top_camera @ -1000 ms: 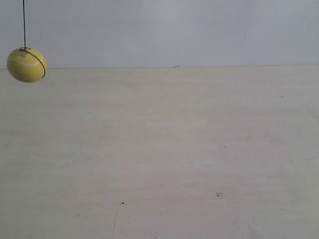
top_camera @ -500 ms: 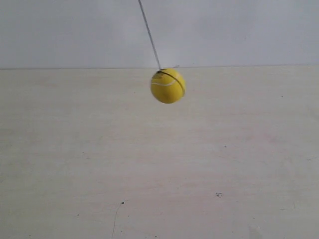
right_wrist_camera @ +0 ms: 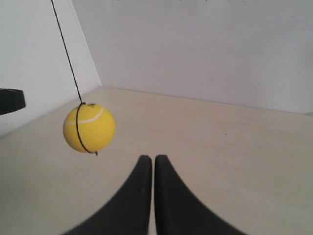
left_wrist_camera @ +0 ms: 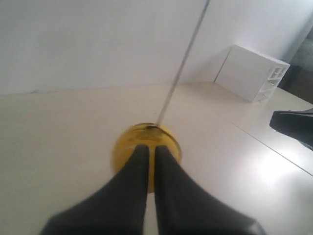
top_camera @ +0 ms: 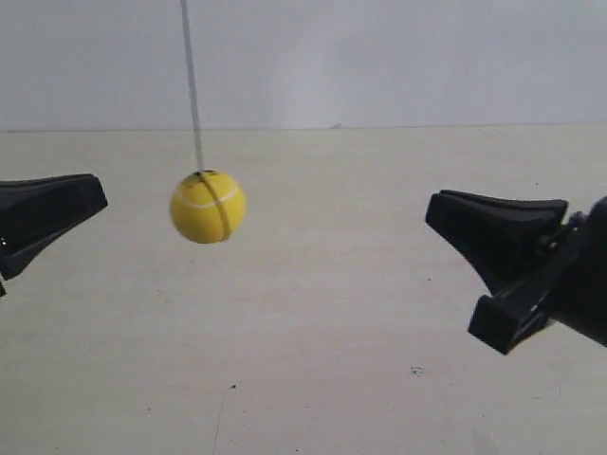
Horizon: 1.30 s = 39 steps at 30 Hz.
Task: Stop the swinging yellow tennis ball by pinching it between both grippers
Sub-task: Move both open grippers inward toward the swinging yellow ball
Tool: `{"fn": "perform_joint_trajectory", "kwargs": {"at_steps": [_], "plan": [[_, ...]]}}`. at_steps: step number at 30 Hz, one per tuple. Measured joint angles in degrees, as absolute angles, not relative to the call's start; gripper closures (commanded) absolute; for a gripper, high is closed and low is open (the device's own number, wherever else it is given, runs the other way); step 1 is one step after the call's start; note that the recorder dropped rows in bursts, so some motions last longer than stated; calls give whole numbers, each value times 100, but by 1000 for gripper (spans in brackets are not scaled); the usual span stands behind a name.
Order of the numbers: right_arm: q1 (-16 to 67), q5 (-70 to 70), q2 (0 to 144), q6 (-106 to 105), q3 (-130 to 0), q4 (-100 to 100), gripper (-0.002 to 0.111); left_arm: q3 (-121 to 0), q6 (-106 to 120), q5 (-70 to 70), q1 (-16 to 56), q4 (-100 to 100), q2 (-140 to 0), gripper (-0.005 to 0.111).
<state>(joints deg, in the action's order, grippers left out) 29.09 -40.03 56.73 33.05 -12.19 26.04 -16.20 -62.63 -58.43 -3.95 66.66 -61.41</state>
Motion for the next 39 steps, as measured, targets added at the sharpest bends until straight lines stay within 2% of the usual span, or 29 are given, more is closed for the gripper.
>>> {"fn": "perform_joint_trajectory", "kwargs": {"at_steps": [7, 14, 19, 23, 32, 39], "plan": [[2909, -4467, 7503, 3403, -2297, 3462, 108, -1624, -4875, -6298, -395, 6170, -7532, 102], [2909, -4492, 8233, 3416, -3237, 3750, 108, -1799, -3926, -6780, -395, 5336, -8176, 102], [2909, -4323, 8816, 3491, -3794, 3962, 108, -2235, -3239, -6788, 238, 5258, -8771, 102], [2909, -4302, 9056, 3482, -3819, 4111, 108, -2603, -2745, -6800, 667, 5120, -9161, 102], [2909, -4096, 9065, 2302, -3868, 4096, 108, -2708, -2320, -6386, 681, 4501, -9434, 102], [2909, -4080, 9065, 2206, -3928, 3995, 108, -2708, -2230, -6323, 681, 4501, -9434, 102]]}}
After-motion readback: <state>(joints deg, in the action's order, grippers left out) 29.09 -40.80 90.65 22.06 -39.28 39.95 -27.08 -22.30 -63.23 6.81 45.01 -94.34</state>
